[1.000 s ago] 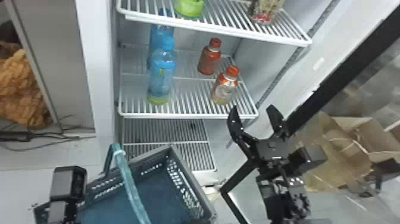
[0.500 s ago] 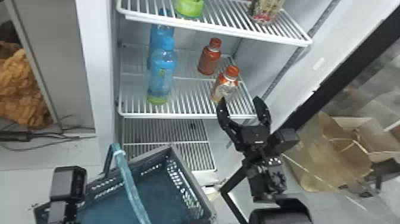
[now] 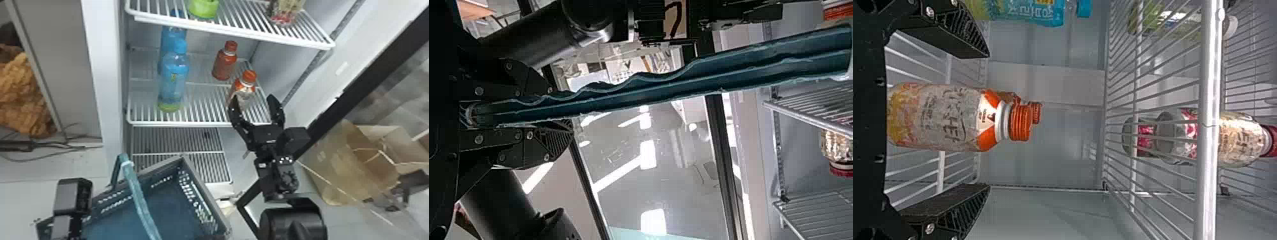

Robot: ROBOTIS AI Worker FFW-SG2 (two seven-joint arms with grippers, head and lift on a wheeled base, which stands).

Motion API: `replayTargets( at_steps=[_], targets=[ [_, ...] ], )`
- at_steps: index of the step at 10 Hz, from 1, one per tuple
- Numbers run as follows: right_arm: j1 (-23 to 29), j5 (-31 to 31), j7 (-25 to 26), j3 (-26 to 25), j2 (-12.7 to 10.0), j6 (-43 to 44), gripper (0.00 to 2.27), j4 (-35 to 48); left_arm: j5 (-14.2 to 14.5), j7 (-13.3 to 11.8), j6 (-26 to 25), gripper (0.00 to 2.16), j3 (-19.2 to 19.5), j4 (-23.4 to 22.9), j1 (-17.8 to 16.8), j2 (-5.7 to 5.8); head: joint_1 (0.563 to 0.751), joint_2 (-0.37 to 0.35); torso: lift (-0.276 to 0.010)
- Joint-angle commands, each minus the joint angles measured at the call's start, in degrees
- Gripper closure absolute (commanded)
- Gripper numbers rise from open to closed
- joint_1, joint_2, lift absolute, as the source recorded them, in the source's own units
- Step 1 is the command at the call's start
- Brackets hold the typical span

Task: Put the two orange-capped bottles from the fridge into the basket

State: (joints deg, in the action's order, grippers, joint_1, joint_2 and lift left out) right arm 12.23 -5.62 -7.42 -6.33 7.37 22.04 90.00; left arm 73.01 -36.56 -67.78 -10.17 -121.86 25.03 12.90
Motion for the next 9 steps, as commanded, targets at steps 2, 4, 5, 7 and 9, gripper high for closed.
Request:
replayTargets(
  at_steps=[2, 4, 5, 7, 9],
  targets=[
    [-3.5, 0.6, 0.2, -0.3, 0.2, 0.0, 0.13, -4.0, 0.0, 0.0, 0.0, 1.17, 0.0, 0.0, -0.1, -0.07, 0.695, -0.350, -0.235],
    [-6.6, 0.5, 0.2, -0.2, 0.3, 1.4, 0.13, -8.9, 0.0, 0.0, 0.0, 1.17, -0.2, 0.0, -0.3, 0.02, 0.695, -0.350, -0.235],
    [-7.4, 0.4, 0.2, -0.1, 0.4, 1.4, 0.13, -10.3, 0.0, 0.0, 0.0, 1.17, -0.2, 0.0, -0.3, 0.11, 0.695, -0.350, -0.235],
    [-9.6, -2.4, 0.2, 2.0, 0.9, 1.4, 0.13, -13.3, 0.0, 0.0, 0.0, 1.17, -0.2, 0.0, -0.3, 0.20, 0.695, -0.350, -0.235],
    [-12.2, -4.2, -0.6, 4.6, 1.6, 1.3, 0.21, -16.0, 0.0, 0.0, 0.0, 1.17, -0.5, 0.0, -0.4, 0.28, 0.695, -0.350, -0.235]
  ],
)
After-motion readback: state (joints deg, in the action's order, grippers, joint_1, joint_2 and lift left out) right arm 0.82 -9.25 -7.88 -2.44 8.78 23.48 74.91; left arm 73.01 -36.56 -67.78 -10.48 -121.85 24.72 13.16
